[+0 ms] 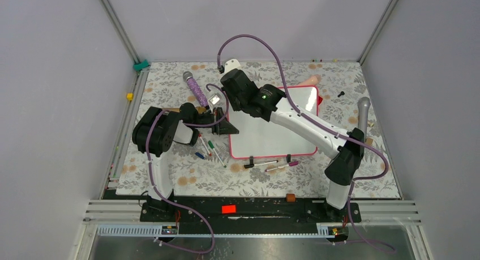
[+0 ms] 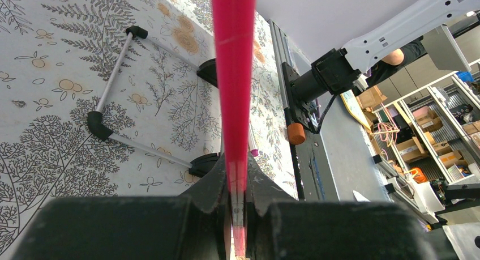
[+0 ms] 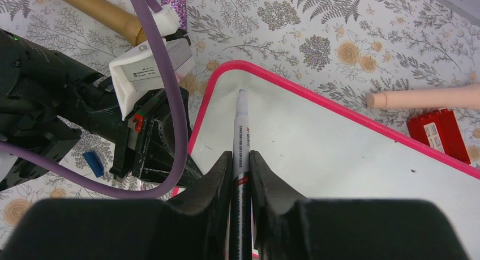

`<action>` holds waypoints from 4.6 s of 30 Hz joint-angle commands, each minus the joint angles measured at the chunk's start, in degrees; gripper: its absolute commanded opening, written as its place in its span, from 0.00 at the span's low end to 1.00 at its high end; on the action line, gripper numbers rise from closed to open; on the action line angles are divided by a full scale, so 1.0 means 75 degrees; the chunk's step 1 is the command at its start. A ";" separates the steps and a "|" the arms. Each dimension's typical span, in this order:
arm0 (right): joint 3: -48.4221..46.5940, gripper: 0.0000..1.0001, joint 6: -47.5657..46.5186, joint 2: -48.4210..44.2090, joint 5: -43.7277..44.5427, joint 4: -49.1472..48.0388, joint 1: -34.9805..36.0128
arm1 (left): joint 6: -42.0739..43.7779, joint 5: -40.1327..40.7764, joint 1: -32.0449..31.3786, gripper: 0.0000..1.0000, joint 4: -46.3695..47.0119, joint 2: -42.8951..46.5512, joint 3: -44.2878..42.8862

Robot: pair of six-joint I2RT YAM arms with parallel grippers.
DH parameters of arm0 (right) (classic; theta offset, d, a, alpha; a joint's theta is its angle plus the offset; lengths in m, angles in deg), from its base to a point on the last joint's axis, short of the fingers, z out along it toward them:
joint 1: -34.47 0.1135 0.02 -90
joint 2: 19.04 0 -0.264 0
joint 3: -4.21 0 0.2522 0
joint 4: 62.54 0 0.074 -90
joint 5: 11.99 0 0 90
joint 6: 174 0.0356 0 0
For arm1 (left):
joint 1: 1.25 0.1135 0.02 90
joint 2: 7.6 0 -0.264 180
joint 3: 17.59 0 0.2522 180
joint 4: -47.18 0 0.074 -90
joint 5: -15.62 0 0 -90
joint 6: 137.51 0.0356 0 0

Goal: Write a sentence on the whiteboard

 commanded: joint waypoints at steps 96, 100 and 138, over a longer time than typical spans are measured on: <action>-0.0848 0.00 -0.0208 0.0377 0.0901 0.0560 0.0084 | -0.0019 -0.0802 -0.0073 0.00 0.0503 0.0226 0.0028; -0.0771 0.00 -0.0186 0.0424 0.0882 0.0557 0.0060 | -0.0012 -0.0793 -0.0065 0.00 0.0497 0.0210 0.0026; -0.0629 0.00 -0.0134 0.0623 -0.0084 0.0796 0.0048 | 0.0000 -0.0779 -0.0064 0.00 0.0502 0.0244 0.0028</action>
